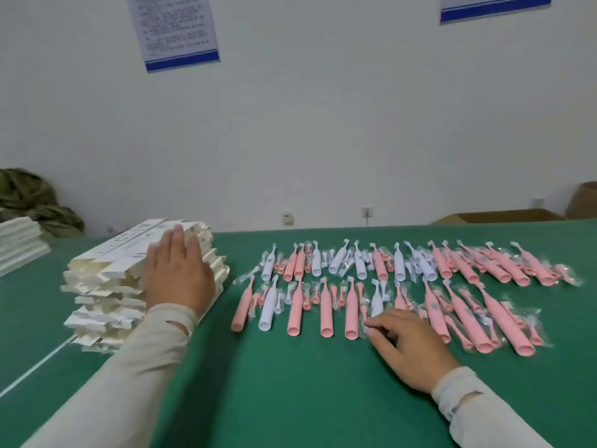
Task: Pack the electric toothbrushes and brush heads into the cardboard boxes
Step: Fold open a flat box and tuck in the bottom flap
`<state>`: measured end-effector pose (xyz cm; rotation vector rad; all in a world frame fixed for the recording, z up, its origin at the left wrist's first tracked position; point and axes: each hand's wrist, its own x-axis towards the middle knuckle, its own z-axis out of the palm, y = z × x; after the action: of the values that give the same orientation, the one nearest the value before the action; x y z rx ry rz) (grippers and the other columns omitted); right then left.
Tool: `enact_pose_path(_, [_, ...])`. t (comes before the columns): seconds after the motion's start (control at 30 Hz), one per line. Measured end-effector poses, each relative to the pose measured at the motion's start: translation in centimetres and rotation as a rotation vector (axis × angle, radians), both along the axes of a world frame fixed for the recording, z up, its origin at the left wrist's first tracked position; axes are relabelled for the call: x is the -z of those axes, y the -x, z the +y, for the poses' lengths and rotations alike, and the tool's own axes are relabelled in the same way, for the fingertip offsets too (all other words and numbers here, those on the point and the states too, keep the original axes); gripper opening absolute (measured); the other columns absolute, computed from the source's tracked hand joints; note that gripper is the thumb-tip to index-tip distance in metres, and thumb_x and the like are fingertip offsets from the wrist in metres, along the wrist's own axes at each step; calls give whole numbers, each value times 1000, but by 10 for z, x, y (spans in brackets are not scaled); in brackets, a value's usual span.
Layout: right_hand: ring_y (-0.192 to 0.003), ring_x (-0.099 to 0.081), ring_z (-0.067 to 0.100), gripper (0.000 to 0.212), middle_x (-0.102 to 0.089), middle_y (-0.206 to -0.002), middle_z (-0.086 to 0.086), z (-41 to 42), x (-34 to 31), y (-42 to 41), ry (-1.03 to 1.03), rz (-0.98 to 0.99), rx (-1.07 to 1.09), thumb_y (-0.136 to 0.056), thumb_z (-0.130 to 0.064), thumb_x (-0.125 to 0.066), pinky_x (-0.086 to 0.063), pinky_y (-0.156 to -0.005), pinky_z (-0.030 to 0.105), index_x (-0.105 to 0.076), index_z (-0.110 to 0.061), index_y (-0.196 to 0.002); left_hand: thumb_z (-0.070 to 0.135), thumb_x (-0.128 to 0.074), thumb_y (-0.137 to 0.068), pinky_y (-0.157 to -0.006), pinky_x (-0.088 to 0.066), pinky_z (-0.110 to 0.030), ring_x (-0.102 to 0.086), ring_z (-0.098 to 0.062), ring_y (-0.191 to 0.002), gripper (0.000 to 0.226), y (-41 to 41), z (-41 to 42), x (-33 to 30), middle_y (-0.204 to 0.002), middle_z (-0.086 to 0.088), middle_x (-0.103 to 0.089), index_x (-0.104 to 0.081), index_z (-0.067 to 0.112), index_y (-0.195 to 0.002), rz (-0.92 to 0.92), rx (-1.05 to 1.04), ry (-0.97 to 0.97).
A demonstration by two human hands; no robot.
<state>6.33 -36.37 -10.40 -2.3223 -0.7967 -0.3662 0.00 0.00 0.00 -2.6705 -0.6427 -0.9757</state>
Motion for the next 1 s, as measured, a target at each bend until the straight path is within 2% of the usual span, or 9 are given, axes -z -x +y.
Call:
enact_pose_path(0.1, [-94, -48, -12, 19, -57, -93, -30, -2, -3, -1, -11, 14, -1, -97, -42, -55, -44, -85, 23, -70, -36, -108, 45, -34, -96, -120, -7, -54, -17, -31, -151, 68, 6, 41, -18, -163, -13, -23, -26, 10, -154, 116, -396, 15])
enact_pose_path(0.2, [-94, -50, -10, 20, -58, -94, -28, -2, -5, -1, -15, 18, -5, -98, -41, -56, -45, -86, 24, -69, -35, -110, 43, -35, -93, -119, -11, -58, -47, -29, -133, 57, 10, 61, -20, -143, -7, -55, -50, 15, -140, 243, -533, -19])
enact_pose_path(0.3, [-94, -50, -7, 21, -60, -96, -24, -3, -6, -3, -13, 29, 8, -98, -39, -56, -45, -86, 23, -69, -33, -113, 30, -42, -91, -116, -14, -57, -57, -28, -118, 38, 9, 57, -18, -122, -2, -68, -65, 20, -119, 210, -456, -114])
enact_pose_path(0.47, [-95, -53, -1, 21, -61, -95, -23, -4, -6, -3, -17, 41, 24, -97, -38, -56, -46, -89, 27, -70, -31, -111, 28, -47, -95, -116, -14, -56, -55, -37, -120, 31, 10, 34, -26, -120, -11, -68, -69, 13, -111, 53, -260, -83])
enact_pose_path(0.57, [-95, -56, 3, 23, -63, -99, -20, -14, -13, -5, -73, 43, 130, -97, -38, -57, -48, -89, 29, -71, -29, -113, 38, -53, -97, -91, -44, -54, -64, -39, -88, 29, 14, 0, -40, -93, -13, -71, -66, 12, -104, -196, 31, 17])
enact_pose_path(0.63, [-94, -56, 5, 25, -62, -103, -21, -30, -21, -9, -88, 56, 242, -97, -40, -57, -47, -87, 29, -69, -30, -116, 51, -47, -98, -59, -45, -35, -56, -23, -62, 28, 17, -42, -40, -72, 6, -59, -55, 25, -94, -330, 274, 242])
enact_pose_path(0.7, [-92, -58, 7, 24, -63, -105, -20, -55, -29, -13, -69, 56, 420, -97, -41, -56, -48, -84, 30, -68, -33, -115, 55, -46, -98, -52, -37, -26, -50, -4, -61, 28, 12, -89, -23, -72, 16, -53, -53, 28, -94, -411, 461, 525])
enact_pose_path(0.83, [-94, -60, 24, 26, -70, -113, -1, -121, -35, -22, -115, 71, 885, -94, -32, -55, -51, -82, 36, -69, -25, -114, 39, -52, -101, -78, -58, -35, -71, -13, -89, 25, -15, -169, 27, -102, 4, -74, -65, 21, -113, -292, 762, 1344])
enact_pose_path(1.0, [-70, -54, 19, 21, -67, -88, 0, -146, -23, -29, 30, 382, 1014, -88, -38, -60, -43, -64, 28, -63, -18, -90, 1, -50, -97, -73, -52, -37, -70, -28, -95, 30, -36, -216, 67, -118, -10, -72, -55, 11, -125, -151, 906, 1933])
